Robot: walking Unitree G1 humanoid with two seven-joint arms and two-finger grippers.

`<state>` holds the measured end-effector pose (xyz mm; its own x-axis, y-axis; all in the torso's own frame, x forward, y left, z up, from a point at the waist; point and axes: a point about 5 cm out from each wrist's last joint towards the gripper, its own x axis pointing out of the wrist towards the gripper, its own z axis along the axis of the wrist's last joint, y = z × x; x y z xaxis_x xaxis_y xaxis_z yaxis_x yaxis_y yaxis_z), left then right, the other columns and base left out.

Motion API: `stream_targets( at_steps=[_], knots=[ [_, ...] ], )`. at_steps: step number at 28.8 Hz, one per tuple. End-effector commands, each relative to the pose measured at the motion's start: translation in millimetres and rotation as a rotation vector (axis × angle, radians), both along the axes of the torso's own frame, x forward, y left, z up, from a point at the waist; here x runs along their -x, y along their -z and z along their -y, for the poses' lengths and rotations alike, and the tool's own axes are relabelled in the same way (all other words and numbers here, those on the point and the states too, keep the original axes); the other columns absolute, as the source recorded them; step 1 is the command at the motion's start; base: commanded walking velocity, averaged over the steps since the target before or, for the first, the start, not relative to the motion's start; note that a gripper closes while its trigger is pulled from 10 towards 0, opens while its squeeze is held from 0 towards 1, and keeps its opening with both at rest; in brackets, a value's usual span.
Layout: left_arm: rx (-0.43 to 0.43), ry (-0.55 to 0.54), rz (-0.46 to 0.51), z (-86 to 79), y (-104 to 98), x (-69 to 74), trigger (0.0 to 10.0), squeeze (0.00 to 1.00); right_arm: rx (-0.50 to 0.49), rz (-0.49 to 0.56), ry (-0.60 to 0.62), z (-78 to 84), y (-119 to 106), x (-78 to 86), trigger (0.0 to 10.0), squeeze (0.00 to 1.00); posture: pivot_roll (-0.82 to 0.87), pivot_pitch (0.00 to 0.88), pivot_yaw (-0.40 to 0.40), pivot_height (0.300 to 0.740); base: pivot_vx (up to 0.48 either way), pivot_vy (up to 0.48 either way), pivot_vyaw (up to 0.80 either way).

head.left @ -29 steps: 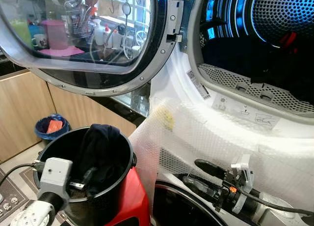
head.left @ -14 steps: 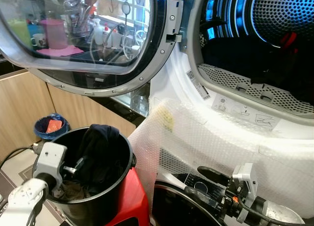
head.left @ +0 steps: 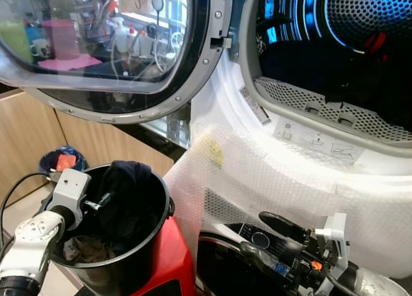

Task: Clothes washing

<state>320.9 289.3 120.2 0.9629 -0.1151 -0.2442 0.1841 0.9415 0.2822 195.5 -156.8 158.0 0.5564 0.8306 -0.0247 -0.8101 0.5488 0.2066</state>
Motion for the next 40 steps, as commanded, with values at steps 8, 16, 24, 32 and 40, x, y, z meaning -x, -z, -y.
stream_targets(
  at_steps=[8, 16, 24, 32, 40],
  knots=[
    [-0.067, 0.051, -0.015, -3.1, -12, -17.0, 10.0, 0.0, -0.016, 0.04, -0.024, -9.9, -30, 15.0, 10.0, 0.0, -0.05, 0.264, -0.108, 0.74, 0.0, 0.0, 0.0],
    [-0.095, 0.082, 0.004, 1.0, -27, -31.5, 10.0, 0.0, -0.033, 0.045, -0.03, -16.2, -46, 27.0, 10.0, 0.0, -0.09, 0.316, -0.108, 0.74, 0.0, 0.0, 0.0],
    [-0.098, 0.089, 0.03, 2.2, -36, -38.3, 4.5, 0.0, -0.04, 0.036, -0.005, -16.7, -55, 35.6, 10.0, 0.0, -0.12, 0.331, -0.103, 0.74, 0.0, 0.0, 0.0],
    [-0.1, 0.089, 0.041, -5.2, -39, -35.9, 0.0, 0.0, -0.046, 0.028, 0.015, -13.6, -59, 36.9, 10.0, 0.0, -0.11, 0.33, -0.104, 0.74, 0.0, 0.0, 0.0],
    [-0.105, 0.105, 0.024, -11.6, -36, -31.3, 0.0, 0.0, -0.041, 0.005, 0.008, -12.2, -59, 39.1, 10.0, 0.0, -0.1, 0.327, -0.107, 0.74, 0.0, 0.0, 0.0]
  ],
)
